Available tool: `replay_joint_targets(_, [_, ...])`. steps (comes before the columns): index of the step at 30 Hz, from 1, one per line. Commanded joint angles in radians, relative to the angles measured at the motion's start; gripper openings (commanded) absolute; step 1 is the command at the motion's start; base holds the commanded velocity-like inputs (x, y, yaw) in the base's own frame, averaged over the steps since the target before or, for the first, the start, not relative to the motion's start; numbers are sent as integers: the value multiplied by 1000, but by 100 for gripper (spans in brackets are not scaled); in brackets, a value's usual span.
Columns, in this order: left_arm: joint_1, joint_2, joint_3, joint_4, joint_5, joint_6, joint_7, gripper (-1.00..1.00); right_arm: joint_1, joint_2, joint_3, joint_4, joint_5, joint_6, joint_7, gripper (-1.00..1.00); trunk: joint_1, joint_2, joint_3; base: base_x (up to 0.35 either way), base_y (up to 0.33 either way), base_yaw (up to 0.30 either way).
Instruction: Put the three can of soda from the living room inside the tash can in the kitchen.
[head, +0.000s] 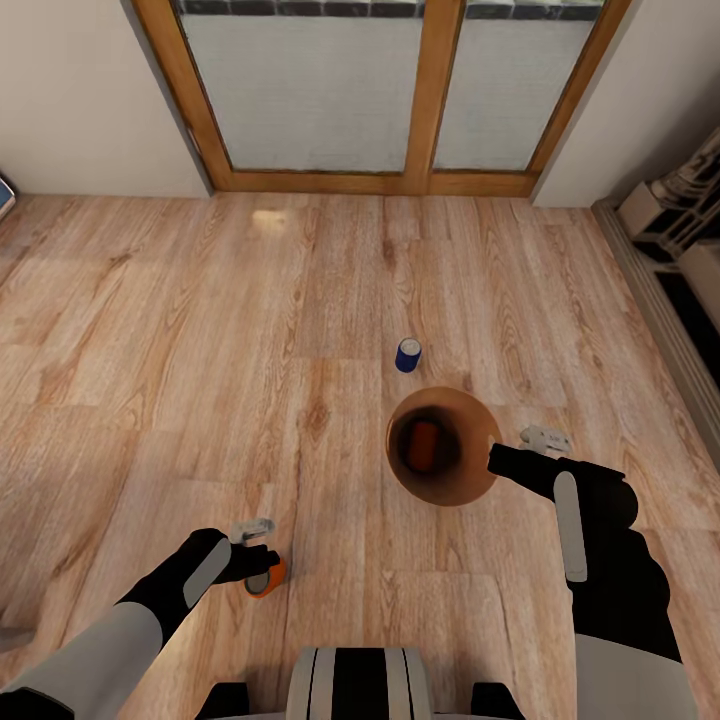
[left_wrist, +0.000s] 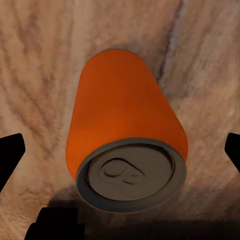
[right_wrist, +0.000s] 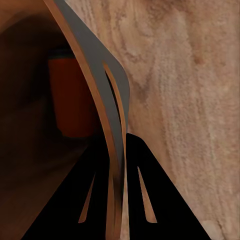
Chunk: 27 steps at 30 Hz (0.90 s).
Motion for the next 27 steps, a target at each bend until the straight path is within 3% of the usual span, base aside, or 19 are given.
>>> replay_joint_targets(1, [0, 0, 0, 0, 0, 0, 0, 100, 0, 0, 0, 0, -32, 1, 5, -100, 0, 0, 0, 0, 0, 0])
replay_joint_targets(27, [0, -6, 0, 0, -2, 0, 0, 100, 0, 0, -1, 0, -32, 1, 5, -100, 0, 0, -22, 0, 0, 0])
